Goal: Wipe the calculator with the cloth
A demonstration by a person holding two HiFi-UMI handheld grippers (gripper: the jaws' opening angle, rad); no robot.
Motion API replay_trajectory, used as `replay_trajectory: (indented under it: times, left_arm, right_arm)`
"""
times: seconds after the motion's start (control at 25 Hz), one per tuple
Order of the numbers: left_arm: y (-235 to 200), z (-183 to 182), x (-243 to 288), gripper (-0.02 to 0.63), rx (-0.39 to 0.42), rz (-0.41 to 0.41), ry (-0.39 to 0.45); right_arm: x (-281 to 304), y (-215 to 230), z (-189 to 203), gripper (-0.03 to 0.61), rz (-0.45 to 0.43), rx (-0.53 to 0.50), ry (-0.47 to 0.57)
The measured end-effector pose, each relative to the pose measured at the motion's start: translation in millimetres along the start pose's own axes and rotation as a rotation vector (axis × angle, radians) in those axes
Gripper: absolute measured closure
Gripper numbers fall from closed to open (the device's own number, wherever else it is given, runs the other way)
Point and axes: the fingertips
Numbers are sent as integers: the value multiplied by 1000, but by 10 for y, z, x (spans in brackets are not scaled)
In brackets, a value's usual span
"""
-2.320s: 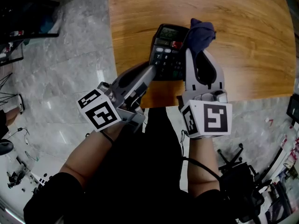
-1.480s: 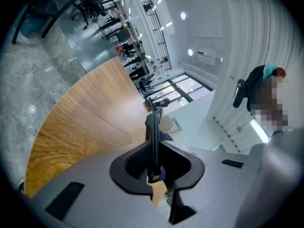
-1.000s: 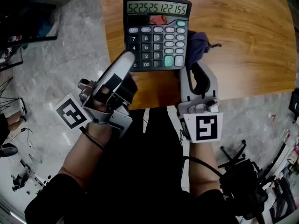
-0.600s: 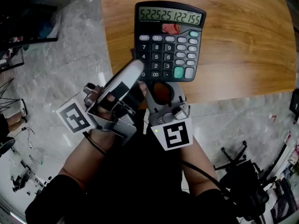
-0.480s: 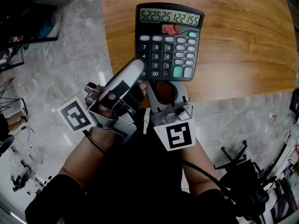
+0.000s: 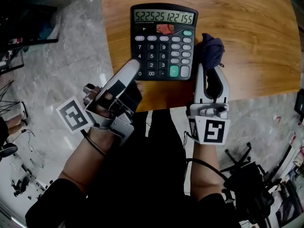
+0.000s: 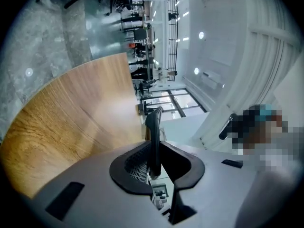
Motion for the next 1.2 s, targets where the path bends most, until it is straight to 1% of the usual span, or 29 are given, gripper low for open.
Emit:
replay_trajectory:
  times: [0.08, 0.16, 0.24, 0.36, 0.56, 0.64, 0.72, 0.84, 0.92, 1.0, 1.12, 1.2]
  left_arm:
    - [-7, -13, -11, 551, -14, 3, -3]
    - [-20, 4, -11, 551, -25, 3, -7]
    - [-35, 40, 4, 551, -32, 4, -16]
    - [-46, 77, 27, 551, -39, 8, -33]
    - [-76, 78, 23, 551, -45, 11, -60]
    - [-98, 90, 19, 551, -53, 7, -68]
    - [-118, 89, 15, 551, -60, 6, -71]
    - [-156, 60, -50, 551, -55, 35, -66]
    - [-174, 54, -60, 551, -82, 32, -49]
    - [-134, 77, 3, 551, -95, 27, -52]
    - [-154, 98, -30, 551, -98, 27, -72]
    - [-172, 92, -37, 551, -114, 14, -80]
  right_arm:
    - [75, 39, -38, 514, 19, -13, 21]
    - [130, -31, -9, 514, -3, -47, 11]
    - [189, -159, -9, 514, -41, -65, 19]
    - [282, -449, -72, 514, -108, -59, 62]
    - [346, -1039, -120, 514, -255, -76, 99]
    - [352, -1153, -114, 514, -291, -88, 103]
    - [358, -1148, -108, 514, -298, -100, 103]
    - [342, -926, -70, 514, -251, -98, 90]
    - [316, -680, -1, 514, -191, -85, 68]
    - [297, -409, 46, 514, -122, -75, 59]
    - [341, -68, 30, 514, -23, -62, 82]
    - [414, 66, 11, 514, 24, -52, 96]
Point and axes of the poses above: the fingertips, and each gripper's own axes: x forward along the fingers, y to its right, z out of its underside, and after that the axes turned 12 degrees about -x, right-handed
